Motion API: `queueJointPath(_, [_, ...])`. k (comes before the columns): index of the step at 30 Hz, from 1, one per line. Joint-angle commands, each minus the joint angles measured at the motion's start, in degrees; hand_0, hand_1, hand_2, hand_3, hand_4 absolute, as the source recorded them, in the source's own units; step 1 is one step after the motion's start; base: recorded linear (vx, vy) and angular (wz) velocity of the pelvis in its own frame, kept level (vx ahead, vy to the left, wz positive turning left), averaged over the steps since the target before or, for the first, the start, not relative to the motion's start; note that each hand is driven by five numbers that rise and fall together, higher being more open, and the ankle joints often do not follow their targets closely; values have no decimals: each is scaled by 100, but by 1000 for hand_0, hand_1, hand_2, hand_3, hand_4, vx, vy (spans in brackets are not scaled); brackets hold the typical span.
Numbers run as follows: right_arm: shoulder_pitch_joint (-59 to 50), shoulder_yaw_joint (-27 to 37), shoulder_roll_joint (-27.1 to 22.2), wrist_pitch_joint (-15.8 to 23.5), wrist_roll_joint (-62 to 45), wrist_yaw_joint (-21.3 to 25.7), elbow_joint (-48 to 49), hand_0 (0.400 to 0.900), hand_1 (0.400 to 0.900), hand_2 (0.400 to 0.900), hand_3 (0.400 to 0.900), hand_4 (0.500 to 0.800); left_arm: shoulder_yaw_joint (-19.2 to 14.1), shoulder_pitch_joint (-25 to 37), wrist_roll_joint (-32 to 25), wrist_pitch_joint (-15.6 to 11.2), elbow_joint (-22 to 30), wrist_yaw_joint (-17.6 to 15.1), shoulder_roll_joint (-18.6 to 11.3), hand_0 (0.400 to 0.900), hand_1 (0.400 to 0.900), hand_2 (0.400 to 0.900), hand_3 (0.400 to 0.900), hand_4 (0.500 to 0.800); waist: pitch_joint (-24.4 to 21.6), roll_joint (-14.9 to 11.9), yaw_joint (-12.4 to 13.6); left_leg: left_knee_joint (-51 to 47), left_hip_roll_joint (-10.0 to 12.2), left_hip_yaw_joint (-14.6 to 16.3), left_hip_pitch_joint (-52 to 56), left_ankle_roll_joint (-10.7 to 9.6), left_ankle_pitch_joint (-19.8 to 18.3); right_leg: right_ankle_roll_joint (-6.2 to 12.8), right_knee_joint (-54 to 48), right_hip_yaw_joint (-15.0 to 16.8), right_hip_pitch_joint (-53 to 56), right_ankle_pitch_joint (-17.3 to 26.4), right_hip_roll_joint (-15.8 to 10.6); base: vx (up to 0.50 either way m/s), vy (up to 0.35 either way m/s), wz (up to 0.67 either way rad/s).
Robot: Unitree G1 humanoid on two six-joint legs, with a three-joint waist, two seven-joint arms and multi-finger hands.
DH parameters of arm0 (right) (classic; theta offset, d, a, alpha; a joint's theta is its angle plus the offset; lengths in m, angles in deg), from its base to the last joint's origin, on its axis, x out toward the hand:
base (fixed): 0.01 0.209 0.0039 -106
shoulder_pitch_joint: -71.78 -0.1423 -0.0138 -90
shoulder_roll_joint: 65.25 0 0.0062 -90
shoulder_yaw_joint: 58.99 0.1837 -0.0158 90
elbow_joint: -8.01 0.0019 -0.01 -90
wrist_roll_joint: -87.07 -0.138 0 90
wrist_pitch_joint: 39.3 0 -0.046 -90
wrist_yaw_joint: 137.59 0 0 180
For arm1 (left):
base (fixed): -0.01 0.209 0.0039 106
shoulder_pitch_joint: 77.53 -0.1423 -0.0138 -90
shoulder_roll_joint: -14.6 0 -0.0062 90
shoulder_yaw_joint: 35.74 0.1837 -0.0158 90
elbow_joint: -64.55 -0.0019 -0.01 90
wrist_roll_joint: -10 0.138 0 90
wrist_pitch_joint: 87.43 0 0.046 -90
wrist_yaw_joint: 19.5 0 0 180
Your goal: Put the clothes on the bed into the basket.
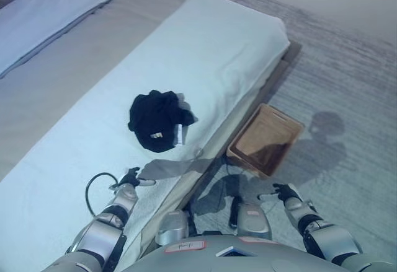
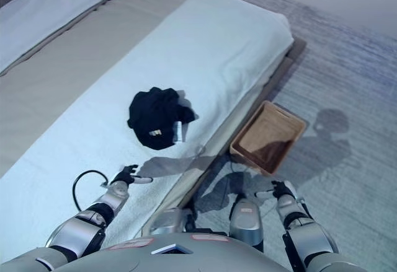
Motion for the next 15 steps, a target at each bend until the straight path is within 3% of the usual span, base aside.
queueJointPath(1, [82,-234,-456,-103,2,202,-293,900,900,900,900,800,-111,155,-106,-106,-350,-206,-122,900,900,900,900,800,-267,-102,-136,23,-92,-565,-160,-147,25,132,-570,373,330,107,103,178,-113,-5])
queueJointPath(3, [252,-138,-441,-107,42,207,-310,900,900,900,900,800,-124,17,43,-113,-329,-197,11,900,900,900,900,800,-491,-146,-93,23,-52,-522,-14,-219,-75,201,-1009,66,753,212,84,208,-108,3])
queueJointPath(6, [316,-89,-446,-113,55,238,-361,900,900,900,900,800,-140,-15,125,-106,-256,-269,6,900,900,900,900,800,-594,-152,-104,23,8,-528,-5,-290,-58,192,-1271,31,925,221,158,104,-73,10])
queueJointPath(7, [351,-65,-475,-104,69,254,-400,900,900,900,900,800,-146,35,226,-112,68,-371,-108,900,900,900,900,800,-627,-147,-113,23,47,-500,18,-333,-71,190,-1311,44,979,172,191,77,-63,6])
queueJointPath(8, [352,-65,-474,-104,69,255,-400,900,900,900,900,800,-147,31,228,-108,74,-369,-110,900,900,900,900,800,-624,-148,-111,23,48,-498,22,-334,-72,189,-1311,45,982,171,192,89,-57,0])
queueJointPath(12, [381,-23,-541,-69,86,309,-396,900,900,900,900,800,-280,225,795,-13,1290,-802,-826,900,900,900,900,800,-593,-117,-115,23,86,-407,95,-393,-104,196,-1311,126,1038,134,235,50,-18,-7])
queueJointPath(14, [373,-8,-567,-58,90,311,-398,900,900,900,900,800,-353,247,924,29,1442,-867,-1004,900,900,900,900,800,-585,-114,-113,23,90,-389,88,-401,-112,197,-1311,139,1029,135,231,20,10,-9])
queueJointPath(15, [364,42,-631,-56,118,297,-434,900,900,900,900,800,-464,328,1267,111,1845,-986,-1449,900,900,900,900,800,-562,-98,-100,23,87,-358,75,-408,-126,223,-1311,158,1001,151,225,26,24,-11])
